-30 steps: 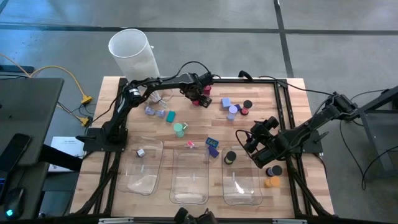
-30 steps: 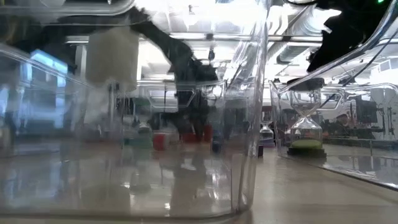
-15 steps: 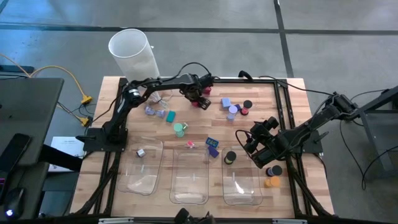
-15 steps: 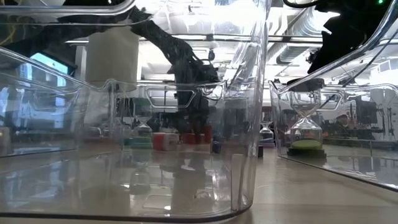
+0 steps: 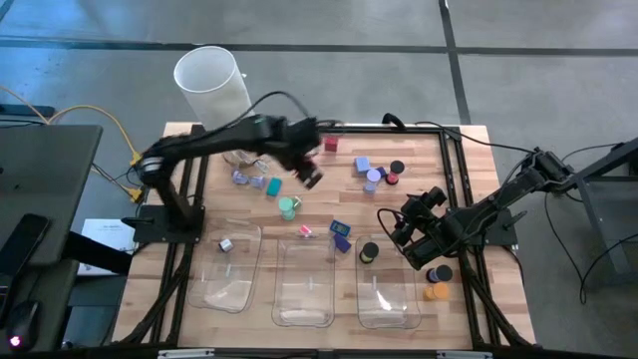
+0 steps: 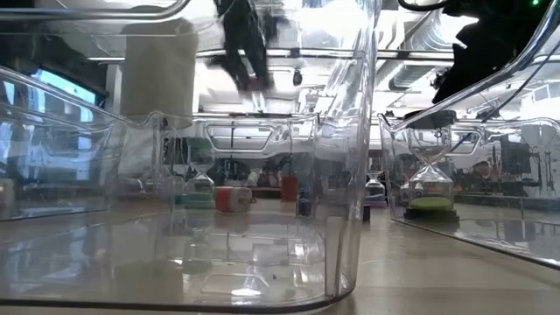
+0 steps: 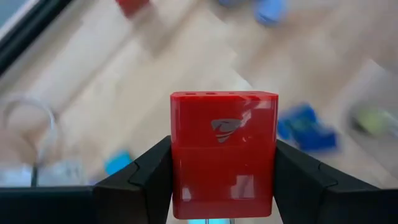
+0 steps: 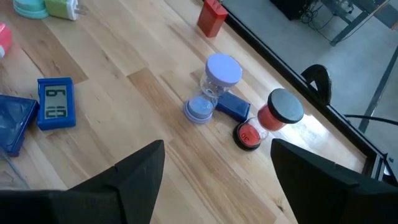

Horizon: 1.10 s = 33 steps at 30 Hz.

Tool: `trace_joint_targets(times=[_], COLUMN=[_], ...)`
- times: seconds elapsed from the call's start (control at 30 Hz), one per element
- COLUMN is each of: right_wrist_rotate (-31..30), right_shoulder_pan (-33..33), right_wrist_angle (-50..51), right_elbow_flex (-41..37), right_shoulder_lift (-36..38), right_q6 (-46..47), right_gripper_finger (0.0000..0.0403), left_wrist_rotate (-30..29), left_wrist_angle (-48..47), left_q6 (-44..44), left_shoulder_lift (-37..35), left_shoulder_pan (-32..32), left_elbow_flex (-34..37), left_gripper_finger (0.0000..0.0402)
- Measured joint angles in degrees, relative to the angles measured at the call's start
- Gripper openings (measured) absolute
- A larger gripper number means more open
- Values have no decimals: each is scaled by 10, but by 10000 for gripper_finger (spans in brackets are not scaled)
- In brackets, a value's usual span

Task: Pick & Place Office items
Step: Put the red adapter into the left bin

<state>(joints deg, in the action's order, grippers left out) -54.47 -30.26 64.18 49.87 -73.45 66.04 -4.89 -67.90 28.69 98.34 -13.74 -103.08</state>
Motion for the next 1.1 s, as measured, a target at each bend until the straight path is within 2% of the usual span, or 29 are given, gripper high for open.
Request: trace_joint_targets(times=[0.07,0.2,0.4,0.47,0.6,0.73,0.97,1.1], right_wrist_rotate=[-8,-23,-21,-14,8,31,43,87], right_shoulder_pan=[0,5,26,33,46,57,73,83], right_wrist_angle=[-1,-13,-75,-104,-170,-233,-327,-374], right_elbow_flex=[0,0,0,0,0,0,0,0], right_shoulder_lift=[0,0,0,0,0,0,0,0], right_q6=[-1,-11,-71,-101,-165,-228,-327,-364], right_gripper_finger=[284,284,284,284,284,284,284,284], left_wrist_rotate=[-15,-80,-165,-162,-149,-148,-126,-105], left_wrist_angle=[-32,-80,-199,-227,-220,-221,-221,-220], left_q6=[29,125,334,405,502,593,698,732], left_shoulder_lift=[-38,-104,-142,-142,-134,-131,-138,-148], left_shoulder_pan=[46,153,324,376,469,535,605,615], left_elbow_flex=[0,1,2,4,15,39,120,179], left_gripper_finger=[203,204,208,207,207,207,207,207])
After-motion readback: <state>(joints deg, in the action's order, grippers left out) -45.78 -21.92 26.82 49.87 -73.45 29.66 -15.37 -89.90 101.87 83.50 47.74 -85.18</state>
